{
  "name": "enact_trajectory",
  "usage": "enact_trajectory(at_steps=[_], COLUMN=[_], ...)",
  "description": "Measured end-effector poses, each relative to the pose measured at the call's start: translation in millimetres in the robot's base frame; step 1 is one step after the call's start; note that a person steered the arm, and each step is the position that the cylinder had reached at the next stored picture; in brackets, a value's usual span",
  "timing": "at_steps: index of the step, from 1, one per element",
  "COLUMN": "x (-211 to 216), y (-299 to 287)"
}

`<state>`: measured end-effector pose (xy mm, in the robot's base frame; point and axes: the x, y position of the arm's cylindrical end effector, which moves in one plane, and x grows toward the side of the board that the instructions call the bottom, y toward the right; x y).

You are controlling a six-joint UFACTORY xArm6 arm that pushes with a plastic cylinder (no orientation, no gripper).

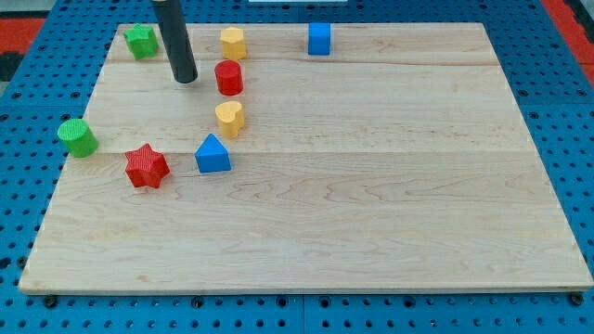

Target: Push the green circle along with the red star closer to the blue triangle

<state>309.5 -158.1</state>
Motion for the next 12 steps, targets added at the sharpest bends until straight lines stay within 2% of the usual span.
enact_trajectory(at_steps=[3, 4, 6, 7, 8, 11, 12], x=[0, 0, 0, 16, 55, 126, 140], y=[-3, -23, -108, -137, -147, -146, -85])
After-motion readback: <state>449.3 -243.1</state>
